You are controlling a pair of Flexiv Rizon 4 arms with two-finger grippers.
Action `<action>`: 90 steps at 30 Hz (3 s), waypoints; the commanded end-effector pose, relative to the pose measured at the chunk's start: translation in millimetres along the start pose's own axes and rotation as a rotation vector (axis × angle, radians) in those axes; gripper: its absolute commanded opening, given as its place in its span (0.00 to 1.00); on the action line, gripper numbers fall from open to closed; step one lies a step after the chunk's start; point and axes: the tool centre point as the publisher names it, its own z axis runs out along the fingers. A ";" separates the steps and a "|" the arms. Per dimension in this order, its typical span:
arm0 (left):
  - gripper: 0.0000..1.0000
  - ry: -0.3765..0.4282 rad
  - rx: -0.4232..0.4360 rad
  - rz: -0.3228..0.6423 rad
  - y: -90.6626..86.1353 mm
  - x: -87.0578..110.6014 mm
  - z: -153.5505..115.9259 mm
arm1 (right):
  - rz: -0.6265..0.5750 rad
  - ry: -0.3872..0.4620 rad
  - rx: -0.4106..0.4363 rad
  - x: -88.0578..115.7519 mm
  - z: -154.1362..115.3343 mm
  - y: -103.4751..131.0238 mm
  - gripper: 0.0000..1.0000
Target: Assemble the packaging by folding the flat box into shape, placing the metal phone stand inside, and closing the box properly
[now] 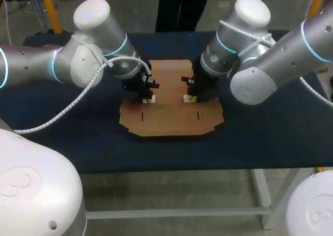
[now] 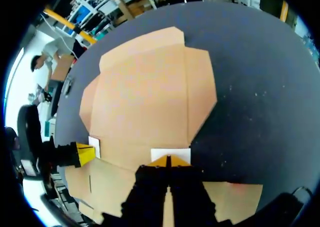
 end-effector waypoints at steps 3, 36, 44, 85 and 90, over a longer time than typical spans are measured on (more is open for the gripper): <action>0.00 -0.023 -0.018 -0.013 -1.9 -0.6 10.5 | 0.014 -0.024 0.020 -1.0 14.8 -0.3 0.00; 0.00 0.011 -0.033 -0.138 -8.5 -26.4 -64.3 | 0.091 0.131 0.107 -33.4 -60.5 13.9 0.00; 0.00 0.020 -0.044 -0.165 -3.1 -28.7 -77.9 | 0.096 0.191 0.150 -47.7 -72.1 10.3 0.00; 0.00 0.063 -0.019 -0.385 106.6 -54.5 -134.9 | 0.188 0.177 0.150 -102.4 -126.1 -73.9 0.00; 0.00 0.065 -0.022 -0.405 127.3 -55.4 -145.8 | 0.206 0.160 0.164 -102.1 -129.0 -86.6 0.00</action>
